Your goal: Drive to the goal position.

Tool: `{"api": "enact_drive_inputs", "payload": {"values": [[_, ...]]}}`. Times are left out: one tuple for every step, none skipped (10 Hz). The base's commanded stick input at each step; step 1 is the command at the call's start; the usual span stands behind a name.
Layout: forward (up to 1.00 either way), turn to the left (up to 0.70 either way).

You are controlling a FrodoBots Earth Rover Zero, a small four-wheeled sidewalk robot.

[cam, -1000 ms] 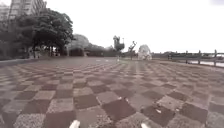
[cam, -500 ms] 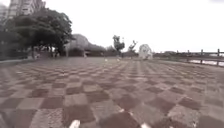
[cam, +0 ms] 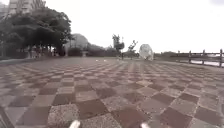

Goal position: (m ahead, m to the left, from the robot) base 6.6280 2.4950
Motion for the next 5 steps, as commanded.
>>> {"api": "enact_drive_inputs", "payload": {"values": [[0.7, 0.0], [0.7, 0.0], [0.7, 0.0], [0.7, 0.0], [0.7, 0.0]]}}
